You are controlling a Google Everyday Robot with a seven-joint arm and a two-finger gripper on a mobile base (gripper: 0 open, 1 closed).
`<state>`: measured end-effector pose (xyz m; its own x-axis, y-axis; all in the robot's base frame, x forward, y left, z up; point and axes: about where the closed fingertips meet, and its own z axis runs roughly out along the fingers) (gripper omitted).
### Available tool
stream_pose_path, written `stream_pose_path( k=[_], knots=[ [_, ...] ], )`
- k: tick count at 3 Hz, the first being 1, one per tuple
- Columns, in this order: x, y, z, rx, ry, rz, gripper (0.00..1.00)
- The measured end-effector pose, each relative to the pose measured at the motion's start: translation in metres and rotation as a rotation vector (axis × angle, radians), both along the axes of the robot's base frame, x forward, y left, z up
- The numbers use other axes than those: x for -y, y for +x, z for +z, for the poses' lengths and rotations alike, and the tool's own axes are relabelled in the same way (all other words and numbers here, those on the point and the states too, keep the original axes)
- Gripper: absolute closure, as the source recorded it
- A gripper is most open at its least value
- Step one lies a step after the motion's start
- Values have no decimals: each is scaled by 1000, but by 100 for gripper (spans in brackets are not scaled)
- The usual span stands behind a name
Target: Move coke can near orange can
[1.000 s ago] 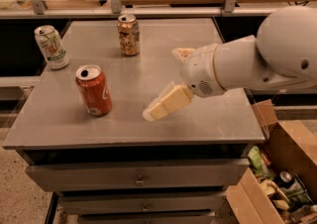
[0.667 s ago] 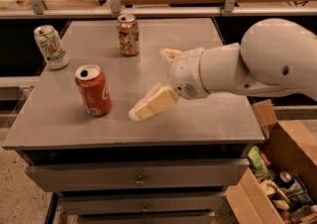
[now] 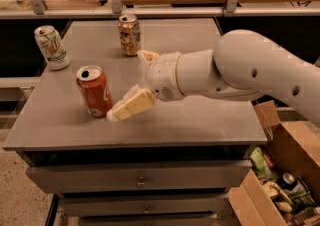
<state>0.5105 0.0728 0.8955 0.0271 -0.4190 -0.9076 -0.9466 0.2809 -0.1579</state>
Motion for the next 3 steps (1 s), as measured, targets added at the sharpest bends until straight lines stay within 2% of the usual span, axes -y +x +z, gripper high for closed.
stream_pose_path(
  k=[1, 3],
  knots=[
    [-22, 2, -6, -2, 30, 40, 0],
    [-45, 4, -20, -12, 78, 83, 0]
  ],
)
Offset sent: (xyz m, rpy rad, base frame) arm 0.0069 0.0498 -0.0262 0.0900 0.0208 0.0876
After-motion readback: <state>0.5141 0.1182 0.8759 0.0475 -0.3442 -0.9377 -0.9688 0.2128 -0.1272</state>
